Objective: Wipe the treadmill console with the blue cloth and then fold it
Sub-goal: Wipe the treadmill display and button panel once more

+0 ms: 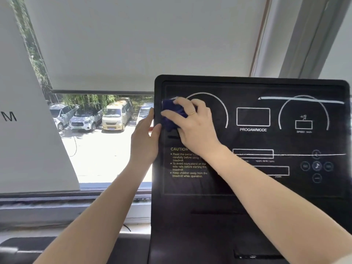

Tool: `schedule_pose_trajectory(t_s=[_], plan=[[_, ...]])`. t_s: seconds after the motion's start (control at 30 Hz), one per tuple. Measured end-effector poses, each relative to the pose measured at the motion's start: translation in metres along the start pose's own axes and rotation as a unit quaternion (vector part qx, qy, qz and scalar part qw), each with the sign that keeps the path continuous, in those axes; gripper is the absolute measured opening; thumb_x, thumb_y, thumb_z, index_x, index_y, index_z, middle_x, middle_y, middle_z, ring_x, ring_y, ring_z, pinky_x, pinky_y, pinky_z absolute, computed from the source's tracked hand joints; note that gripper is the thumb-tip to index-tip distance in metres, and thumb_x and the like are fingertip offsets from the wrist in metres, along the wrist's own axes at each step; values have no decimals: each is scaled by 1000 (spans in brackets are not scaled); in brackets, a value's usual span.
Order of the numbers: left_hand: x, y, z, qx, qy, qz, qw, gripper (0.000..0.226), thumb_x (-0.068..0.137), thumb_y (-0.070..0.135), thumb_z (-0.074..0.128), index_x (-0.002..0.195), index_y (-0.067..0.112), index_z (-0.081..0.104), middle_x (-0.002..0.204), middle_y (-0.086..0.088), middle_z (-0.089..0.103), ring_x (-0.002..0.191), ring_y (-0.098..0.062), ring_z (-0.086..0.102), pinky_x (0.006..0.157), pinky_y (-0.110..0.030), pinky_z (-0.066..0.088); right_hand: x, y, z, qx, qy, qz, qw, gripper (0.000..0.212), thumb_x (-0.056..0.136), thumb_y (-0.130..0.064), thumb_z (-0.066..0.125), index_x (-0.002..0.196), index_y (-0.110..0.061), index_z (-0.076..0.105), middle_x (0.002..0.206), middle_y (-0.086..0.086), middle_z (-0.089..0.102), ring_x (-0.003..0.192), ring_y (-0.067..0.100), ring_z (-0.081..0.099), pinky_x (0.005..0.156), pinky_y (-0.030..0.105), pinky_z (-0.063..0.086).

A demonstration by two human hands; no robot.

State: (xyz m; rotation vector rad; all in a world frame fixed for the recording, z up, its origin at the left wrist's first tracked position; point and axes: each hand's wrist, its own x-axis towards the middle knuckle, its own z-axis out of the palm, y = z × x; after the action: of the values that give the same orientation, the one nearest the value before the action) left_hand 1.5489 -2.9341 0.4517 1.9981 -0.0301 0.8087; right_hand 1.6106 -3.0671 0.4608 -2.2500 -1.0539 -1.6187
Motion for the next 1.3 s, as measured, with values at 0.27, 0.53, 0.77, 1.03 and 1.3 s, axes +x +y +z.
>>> schedule_pose_trajectory(t_s=[0.27, 0.53, 0.77, 1.03, 1.3], plan=[[-32, 4, 7, 53, -42, 15, 998, 61, 93, 22, 48, 146, 26, 19, 145, 5, 37, 130, -13, 37, 111, -33, 28, 20, 84, -39, -65, 31, 243, 967, 45, 79, -12, 47, 118, -28, 62, 136, 9, 48, 111, 43, 42, 82, 47, 38], [-35, 15, 25, 115, -35, -31, 992, 95, 85, 40, 60, 148, 15, -5, 157, -2, 5, 142, -19, 13, 110, -31, 22, -21, 40, -19, -33, 36, 91, 995, 44, 73, -10, 49, 109, -27, 67, 126, 10, 54, 99, 30, 37, 74, 41, 41], [-34, 24, 40, 176, -18, -89, 980, 129, 65, 55, 74, 146, 11, -16, 156, -7, -2, 142, -28, 9, 113, -45, 22, -7, 103, -49, -22, 18, 148, 989, 44, 75, -16, 45, 112, -27, 65, 129, 10, 54, 103, 39, 42, 76, 44, 39], [-38, 28, 42, 198, -2, -97, 975, 129, 65, 49, 77, 146, 11, -15, 156, -10, 1, 140, -32, 13, 109, -45, 25, -36, 36, -33, -9, 14, 91, 996, 45, 70, -15, 50, 110, -28, 66, 127, 7, 48, 101, 32, 37, 72, 40, 39], [-40, 29, 27, 108, -14, -97, 989, 87, 89, 40, 55, 148, 22, -6, 155, -2, 12, 140, -20, 21, 109, -34, 24, -6, 72, -37, -4, 53, 202, 978, 46, 72, -10, 56, 114, -23, 66, 127, 13, 55, 102, 37, 39, 77, 47, 44]])
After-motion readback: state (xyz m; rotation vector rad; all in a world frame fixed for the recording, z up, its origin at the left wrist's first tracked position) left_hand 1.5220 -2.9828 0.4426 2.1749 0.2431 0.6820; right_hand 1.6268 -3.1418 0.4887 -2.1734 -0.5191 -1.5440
